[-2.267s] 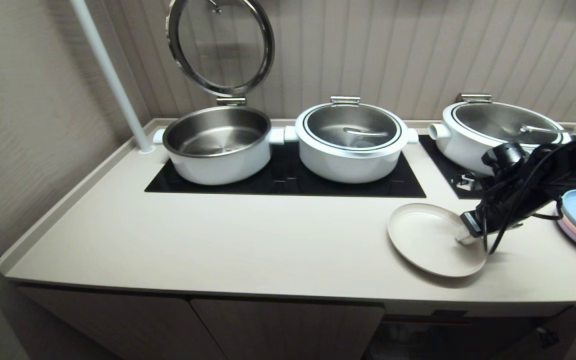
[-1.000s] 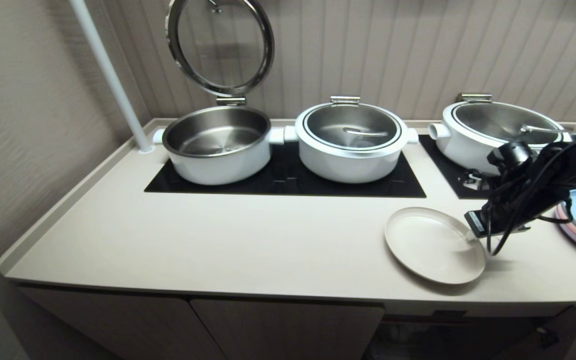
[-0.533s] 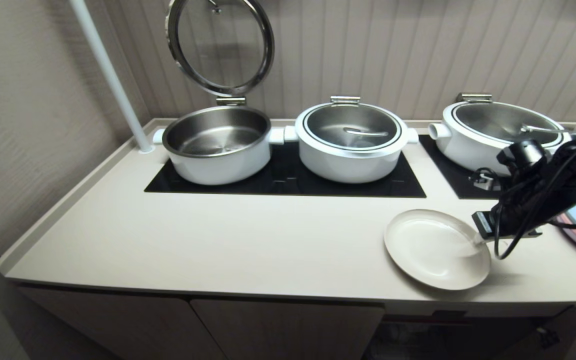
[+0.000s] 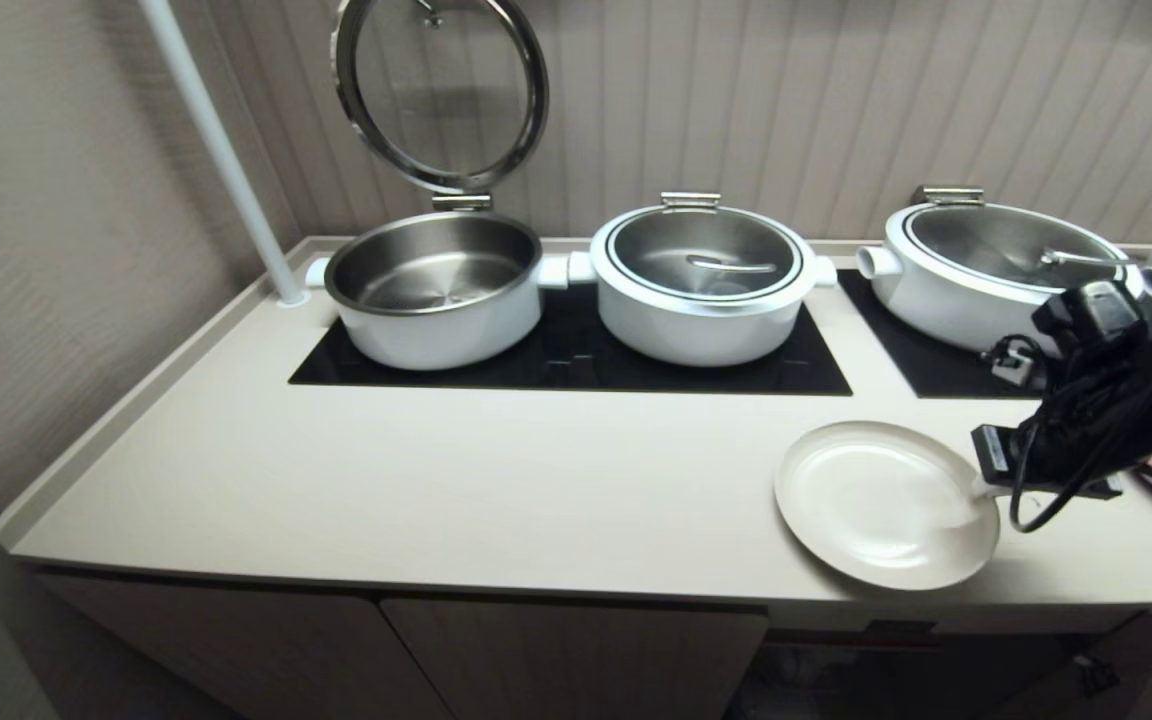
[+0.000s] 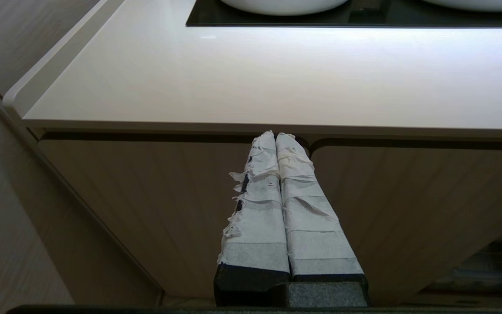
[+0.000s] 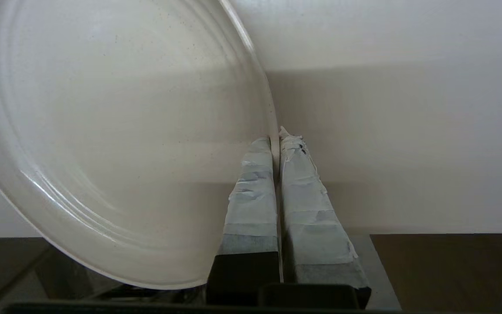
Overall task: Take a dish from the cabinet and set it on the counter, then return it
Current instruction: Pick up the plate from the table
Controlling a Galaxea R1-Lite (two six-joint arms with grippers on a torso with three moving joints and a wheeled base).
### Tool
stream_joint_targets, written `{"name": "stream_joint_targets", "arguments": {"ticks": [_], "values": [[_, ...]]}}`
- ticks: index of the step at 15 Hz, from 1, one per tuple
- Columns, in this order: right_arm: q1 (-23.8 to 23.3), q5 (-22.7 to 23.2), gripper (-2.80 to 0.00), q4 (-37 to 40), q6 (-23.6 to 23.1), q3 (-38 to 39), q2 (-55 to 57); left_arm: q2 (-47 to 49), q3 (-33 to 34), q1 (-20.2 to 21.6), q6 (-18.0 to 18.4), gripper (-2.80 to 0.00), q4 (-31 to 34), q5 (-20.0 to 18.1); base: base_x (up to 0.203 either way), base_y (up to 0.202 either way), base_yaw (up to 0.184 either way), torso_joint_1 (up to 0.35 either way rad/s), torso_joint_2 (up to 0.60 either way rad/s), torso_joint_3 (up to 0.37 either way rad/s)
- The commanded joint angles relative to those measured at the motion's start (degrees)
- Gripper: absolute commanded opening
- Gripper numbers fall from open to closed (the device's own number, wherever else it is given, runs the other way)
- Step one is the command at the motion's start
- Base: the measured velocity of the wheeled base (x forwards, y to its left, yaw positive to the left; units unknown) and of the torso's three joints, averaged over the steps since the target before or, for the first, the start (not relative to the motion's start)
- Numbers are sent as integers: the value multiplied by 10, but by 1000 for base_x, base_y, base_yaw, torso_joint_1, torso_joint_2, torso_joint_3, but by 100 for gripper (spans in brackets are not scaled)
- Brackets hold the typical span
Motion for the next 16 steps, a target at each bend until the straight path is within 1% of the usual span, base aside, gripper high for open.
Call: {"name": "stream_joint_targets", "arguments": {"ticks": [1, 2, 4, 8, 11, 14, 16], "values": [[0, 2, -280, -10, 8, 28, -33, 0, 0, 0, 0, -280, 0, 0, 0, 0, 0, 0, 0, 0], [-1, 3, -280, -28, 11, 37, -39, 0, 0, 0, 0, -280, 0, 0, 0, 0, 0, 0, 0, 0], [-1, 3, -280, -35, 22, 57, -56, 0, 0, 0, 0, -280, 0, 0, 0, 0, 0, 0, 0, 0], [5, 17, -280, -35, 93, 84, -87, 0, 0, 0, 0, -280, 0, 0, 0, 0, 0, 0, 0, 0], [6, 17, -280, -34, 133, 105, -106, 0, 0, 0, 0, -280, 0, 0, 0, 0, 0, 0, 0, 0], [6, 19, -280, -36, 150, 123, -115, 0, 0, 0, 0, -280, 0, 0, 0, 0, 0, 0, 0, 0], [5, 20, -280, -36, 151, 130, -130, 0, 0, 0, 0, -280, 0, 0, 0, 0, 0, 0, 0, 0]]}}
